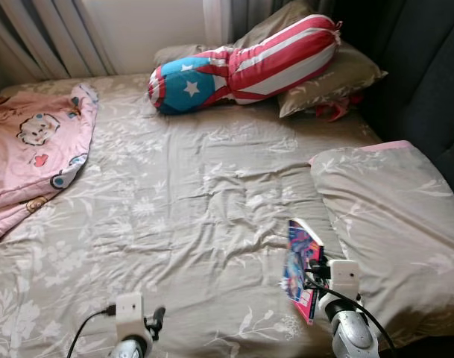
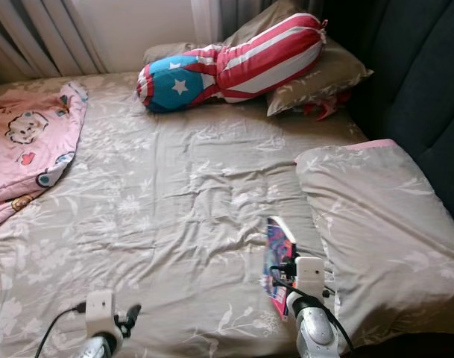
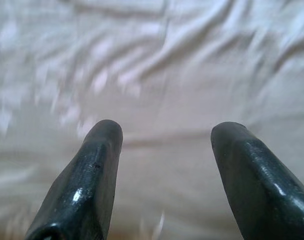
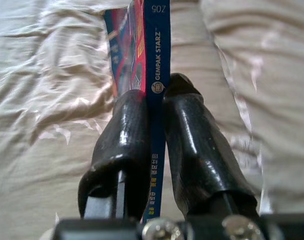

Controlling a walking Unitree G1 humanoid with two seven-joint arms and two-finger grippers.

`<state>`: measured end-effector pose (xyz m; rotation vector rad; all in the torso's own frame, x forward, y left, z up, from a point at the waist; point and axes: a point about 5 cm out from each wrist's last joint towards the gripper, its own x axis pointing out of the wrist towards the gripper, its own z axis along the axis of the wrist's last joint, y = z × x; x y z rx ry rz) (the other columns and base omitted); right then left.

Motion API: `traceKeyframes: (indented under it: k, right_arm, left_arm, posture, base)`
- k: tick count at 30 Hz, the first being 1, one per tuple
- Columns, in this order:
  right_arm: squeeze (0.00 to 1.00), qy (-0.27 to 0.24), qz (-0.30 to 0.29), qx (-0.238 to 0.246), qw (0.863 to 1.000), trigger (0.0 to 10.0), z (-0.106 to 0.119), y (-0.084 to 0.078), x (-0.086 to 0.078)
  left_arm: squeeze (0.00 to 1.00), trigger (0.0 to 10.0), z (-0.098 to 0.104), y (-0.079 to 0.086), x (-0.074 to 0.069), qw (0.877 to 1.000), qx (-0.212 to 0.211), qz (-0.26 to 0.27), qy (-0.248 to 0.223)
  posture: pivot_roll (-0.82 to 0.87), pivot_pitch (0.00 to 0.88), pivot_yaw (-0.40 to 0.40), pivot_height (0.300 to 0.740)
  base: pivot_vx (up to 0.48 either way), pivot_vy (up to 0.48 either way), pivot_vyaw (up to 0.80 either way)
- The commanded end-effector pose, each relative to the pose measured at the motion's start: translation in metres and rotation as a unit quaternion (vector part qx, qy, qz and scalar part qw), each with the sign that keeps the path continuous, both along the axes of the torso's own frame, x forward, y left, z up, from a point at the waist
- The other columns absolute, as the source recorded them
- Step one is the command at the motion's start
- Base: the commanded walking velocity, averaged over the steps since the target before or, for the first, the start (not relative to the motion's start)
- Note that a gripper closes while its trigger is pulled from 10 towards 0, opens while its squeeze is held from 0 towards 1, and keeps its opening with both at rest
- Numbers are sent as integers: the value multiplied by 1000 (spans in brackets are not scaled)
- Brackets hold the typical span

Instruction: Clean up the room

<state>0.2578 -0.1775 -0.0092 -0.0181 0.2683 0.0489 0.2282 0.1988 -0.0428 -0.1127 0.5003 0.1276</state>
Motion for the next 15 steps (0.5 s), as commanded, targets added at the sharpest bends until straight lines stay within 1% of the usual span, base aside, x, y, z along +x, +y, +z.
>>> traceKeyframes:
  k: [1, 3, 4, 5, 9, 10, 11, 13, 15]
  right_arm:
    - [0, -35, 20, -17, 999, 10000, 11, 1, 6]
    - [0, -49, 27, -22, 998, 10000, 16, 0, 9]
    - [0, -66, 26, -22, 997, 10000, 22, 0, 13]
    - [0, -75, 23, -18, 997, 10000, 25, -1, 15]
    - [0, -88, 27, -18, 996, 10000, 30, 0, 17]
    - [0, -94, 44, -33, 994, 10000, 32, 3, 17]
    - [0, -94, 44, -33, 994, 10000, 32, 3, 17]
    - [0, -94, 51, -41, 993, 10000, 32, 5, 17]
    - [0, -88, 47, -41, 994, 10000, 31, 5, 17]
  left_arm:
    - [0, 10000, 2, 2, -1, 1000, -8, 8, -17]
    - [0, 10000, 9, 2, 5, 999, -8, 6, -42]
    - [0, 10000, 15, 2, 10, 998, -9, 3, -67]
    - [0, 10000, 18, 2, 13, 997, -11, 4, -80]
    - [0, 10000, 23, 3, 16, 995, -14, 10, -99]
    - [0, 10000, 28, 2, 18, 993, -13, 9, -115]
    - [0, 10000, 28, 2, 18, 993, -13, 9, -115]
    - [0, 10000, 33, -1, 20, 991, -10, 8, -131]
    - [0, 10000, 38, -7, 21, 989, -8, 11, -148]
  posture:
    - [-177, 130, 6, 740]
    - [-176, 132, 6, 740]
    - [-180, 132, 5, 740]
    - [-181, 133, 5, 740]
    - [-185, 132, 4, 740]
    - [-191, 133, 5, 740]
    - [-191, 133, 5, 740]
    - [-196, 136, 3, 740]
    - [-201, 135, 2, 740]
  base:
    - [0, 0, 0]
    - [0, 0, 0]
    - [0, 0, 0]
    - [0, 0, 0]
    - [0, 0, 0]
    - [0, 0, 0]
    - [0, 0, 0]
    - [0, 0, 0]
    - [0, 0, 0]
